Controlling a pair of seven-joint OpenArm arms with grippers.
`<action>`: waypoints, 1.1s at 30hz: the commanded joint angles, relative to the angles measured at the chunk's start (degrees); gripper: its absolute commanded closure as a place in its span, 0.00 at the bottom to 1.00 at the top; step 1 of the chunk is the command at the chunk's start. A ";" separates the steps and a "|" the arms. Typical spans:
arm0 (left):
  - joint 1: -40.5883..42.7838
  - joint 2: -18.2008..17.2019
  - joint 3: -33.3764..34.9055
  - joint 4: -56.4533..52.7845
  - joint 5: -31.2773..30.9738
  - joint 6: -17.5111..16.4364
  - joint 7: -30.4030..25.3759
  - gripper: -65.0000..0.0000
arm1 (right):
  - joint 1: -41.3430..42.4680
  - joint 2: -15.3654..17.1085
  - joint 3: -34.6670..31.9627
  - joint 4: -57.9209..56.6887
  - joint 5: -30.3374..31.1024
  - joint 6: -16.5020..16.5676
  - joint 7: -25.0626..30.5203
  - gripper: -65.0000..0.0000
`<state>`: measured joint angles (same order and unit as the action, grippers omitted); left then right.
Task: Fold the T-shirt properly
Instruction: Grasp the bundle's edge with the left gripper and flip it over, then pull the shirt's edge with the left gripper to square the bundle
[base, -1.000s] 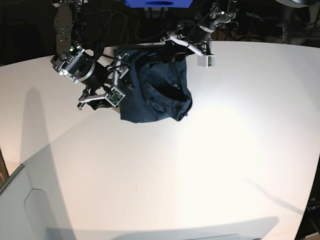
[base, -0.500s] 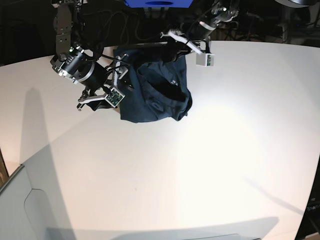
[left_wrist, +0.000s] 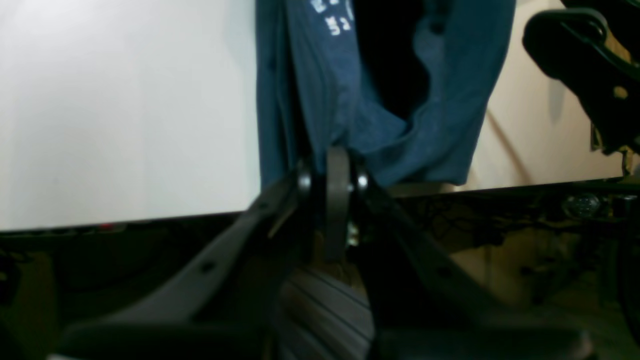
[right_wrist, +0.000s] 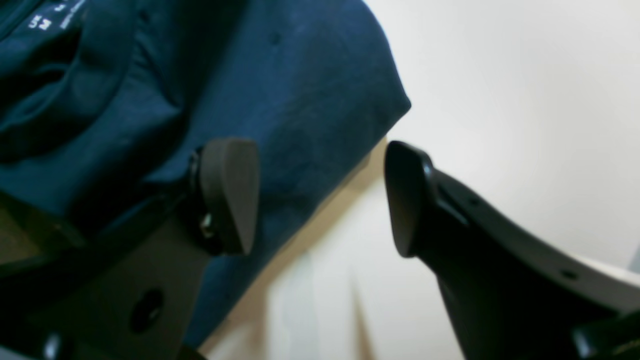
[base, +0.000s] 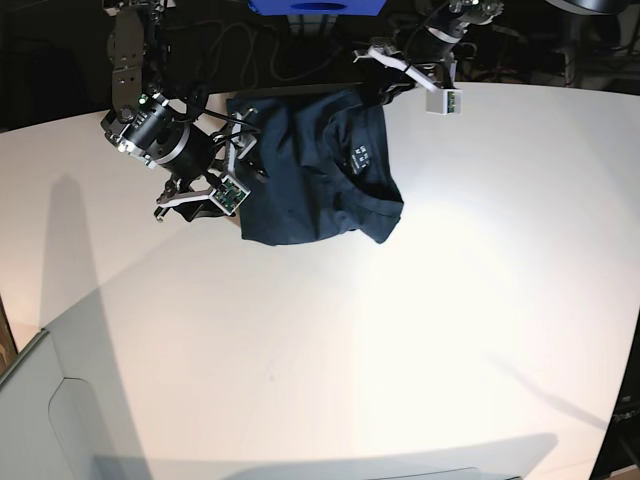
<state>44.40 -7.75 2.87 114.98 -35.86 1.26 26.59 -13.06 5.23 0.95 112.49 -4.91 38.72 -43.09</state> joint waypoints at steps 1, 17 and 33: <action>0.48 -0.03 0.16 1.11 -0.76 -0.77 -0.61 1.00 | 0.36 0.08 -0.03 0.88 0.82 0.36 1.29 0.42; -1.90 -2.93 -0.81 -0.56 -0.76 -1.04 -0.26 1.00 | 0.44 -0.09 -0.20 1.23 0.82 0.36 1.20 0.42; -1.90 -2.76 -3.45 -0.65 -0.76 -0.77 -0.17 0.94 | 0.53 -0.27 -0.29 1.05 0.82 0.36 1.38 0.42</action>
<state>41.74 -10.44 -0.47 113.45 -36.07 0.86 27.20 -13.06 4.86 0.58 112.57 -4.91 38.72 -43.09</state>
